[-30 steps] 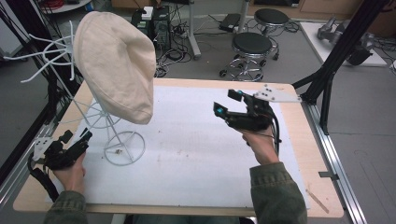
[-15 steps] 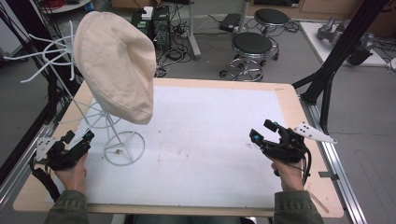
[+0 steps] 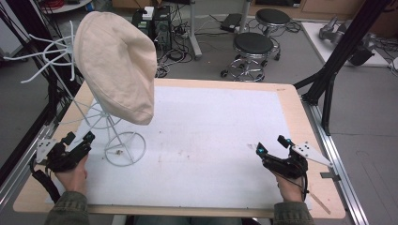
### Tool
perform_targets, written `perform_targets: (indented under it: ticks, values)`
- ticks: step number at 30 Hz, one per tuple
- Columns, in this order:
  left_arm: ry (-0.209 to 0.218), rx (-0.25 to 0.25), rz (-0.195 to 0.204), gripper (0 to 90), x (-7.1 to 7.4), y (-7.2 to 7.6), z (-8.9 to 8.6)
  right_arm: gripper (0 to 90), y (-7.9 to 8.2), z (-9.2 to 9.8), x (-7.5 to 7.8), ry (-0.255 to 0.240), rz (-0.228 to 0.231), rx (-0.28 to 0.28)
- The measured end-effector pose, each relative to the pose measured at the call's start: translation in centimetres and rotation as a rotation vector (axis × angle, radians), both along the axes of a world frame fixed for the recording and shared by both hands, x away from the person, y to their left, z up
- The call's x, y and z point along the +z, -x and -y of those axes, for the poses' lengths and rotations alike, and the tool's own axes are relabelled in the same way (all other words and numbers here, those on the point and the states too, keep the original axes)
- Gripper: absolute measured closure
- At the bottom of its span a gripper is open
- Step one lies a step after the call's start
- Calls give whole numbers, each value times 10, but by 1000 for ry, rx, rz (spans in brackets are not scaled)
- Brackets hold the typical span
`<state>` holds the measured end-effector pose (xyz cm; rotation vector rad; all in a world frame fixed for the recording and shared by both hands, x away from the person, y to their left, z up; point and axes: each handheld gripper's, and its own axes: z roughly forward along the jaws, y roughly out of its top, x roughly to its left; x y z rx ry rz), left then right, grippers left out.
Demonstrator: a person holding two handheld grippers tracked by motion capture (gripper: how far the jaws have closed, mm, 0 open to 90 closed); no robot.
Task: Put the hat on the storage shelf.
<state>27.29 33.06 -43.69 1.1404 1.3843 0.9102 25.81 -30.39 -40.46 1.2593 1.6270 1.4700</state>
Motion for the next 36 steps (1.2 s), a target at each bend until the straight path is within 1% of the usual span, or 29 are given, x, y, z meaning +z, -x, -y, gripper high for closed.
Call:
perform_targets:
  ticks: [1, 2, 4, 5, 7, 10, 12, 15, 17, 19, 23, 32, 34, 36]
  values:
    - [0, 1, 3, 274, 0, 0, 0, 99, 1, 0, -2, 11, 17, -41]
    - [-2, 3, 2, 275, 0, 0, 0, 99, 1, 0, -3, 12, 26, -67]
    - [-8, 15, 2, 274, 0, -1, 1, 99, 3, 0, -4, 23, 41, -166]
    - [-12, 17, 3, 274, 0, -1, 1, 100, 4, -1, -6, 27, 57, -206]
    - [-17, 19, 2, 273, 0, 0, 1, 100, 5, 0, -8, 27, 70, -276]
    - [-26, 21, 6, 273, 0, 1, 3, 100, 5, 4, -13, 11, 83, -334]
    - [-34, 19, 4, 273, 0, 0, 4, 100, 4, 7, -14, 5, 91, -349]
    - [-35, 13, -1, 273, -1, -1, 5, 100, 1, 9, -16, 35, 98, -367]
    - [-37, 11, -2, 273, -1, -2, 6, 100, -1, 7, -19, 60, 77, -358]
    - [-40, 12, -2, 273, -1, -2, 6, 100, -3, 5, -21, 82, 67, -344]
    - [-37, 13, -1, 273, -1, -1, 5, 100, -2, 1, -21, 101, 80, -326]
    - [-35, 11, -3, 273, -1, -2, 6, 100, 0, 2, -20, 83, 85, -327]
    - [-33, 11, -5, 273, -1, -2, 6, 100, 1, 2, -20, 81, 72, -322]
    - [-32, 11, -5, 273, -2, -2, 6, 100, 1, 3, -20, 82, 75, -320]
